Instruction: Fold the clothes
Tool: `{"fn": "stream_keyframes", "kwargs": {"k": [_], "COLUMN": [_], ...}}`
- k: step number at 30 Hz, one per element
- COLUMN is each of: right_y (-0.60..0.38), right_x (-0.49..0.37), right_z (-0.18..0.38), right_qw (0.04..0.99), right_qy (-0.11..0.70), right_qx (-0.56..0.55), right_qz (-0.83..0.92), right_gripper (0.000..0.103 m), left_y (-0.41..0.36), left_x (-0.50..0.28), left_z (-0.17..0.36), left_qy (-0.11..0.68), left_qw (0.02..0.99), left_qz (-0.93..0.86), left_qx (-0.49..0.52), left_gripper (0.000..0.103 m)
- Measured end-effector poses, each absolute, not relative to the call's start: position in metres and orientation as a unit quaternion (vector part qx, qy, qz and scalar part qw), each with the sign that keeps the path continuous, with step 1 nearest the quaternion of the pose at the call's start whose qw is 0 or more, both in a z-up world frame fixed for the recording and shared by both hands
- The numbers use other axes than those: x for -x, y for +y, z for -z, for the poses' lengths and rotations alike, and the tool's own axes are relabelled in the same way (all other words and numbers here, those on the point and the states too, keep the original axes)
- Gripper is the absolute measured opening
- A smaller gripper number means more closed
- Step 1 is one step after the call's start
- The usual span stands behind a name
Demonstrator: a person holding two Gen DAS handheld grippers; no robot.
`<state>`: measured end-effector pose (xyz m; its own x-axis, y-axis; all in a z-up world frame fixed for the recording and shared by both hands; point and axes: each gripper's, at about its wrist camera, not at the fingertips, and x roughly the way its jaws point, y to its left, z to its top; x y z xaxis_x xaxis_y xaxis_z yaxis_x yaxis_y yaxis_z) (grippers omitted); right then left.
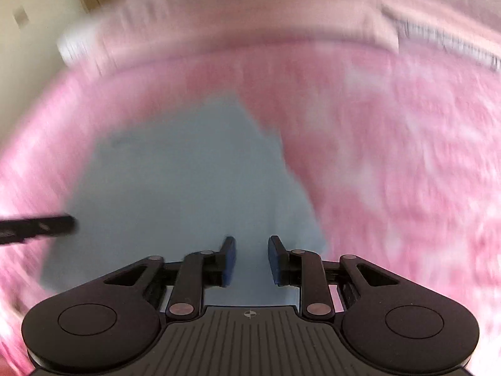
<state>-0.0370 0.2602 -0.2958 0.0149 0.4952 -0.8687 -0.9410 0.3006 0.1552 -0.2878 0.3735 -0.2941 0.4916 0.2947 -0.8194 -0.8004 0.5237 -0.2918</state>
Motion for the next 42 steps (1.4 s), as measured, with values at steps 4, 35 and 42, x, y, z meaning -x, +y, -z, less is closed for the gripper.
{"fn": "stream_keyframes", "kwargs": {"k": [4,35,42], "right_y": [0.262,0.132,0.102], "right_x": [0.042,0.075,0.056], "right_z": [0.288,0.162,0.084], "right_qw": [0.686,0.634,0.637], "right_qy": [0.447,0.477,0.474], "right_qx": [0.243,0.272,0.193], "right_qz": [-0.521,-0.545,-0.576], "right_gripper": [0.025,0.071,0.071], "left_y": [0.375,0.2,0.166], "left_x": [0.295,0.287,0.28], "left_z": [0.278,0.126,0.056], "left_qy": [0.352,0.419,0.39], "left_qw": [0.789,0.699,0.713], "left_qz": [-0.349,-0.468,-0.492], "left_qx": [0.362,0.343,0.312], "left_gripper": [0.004,0.032,0.042]}}
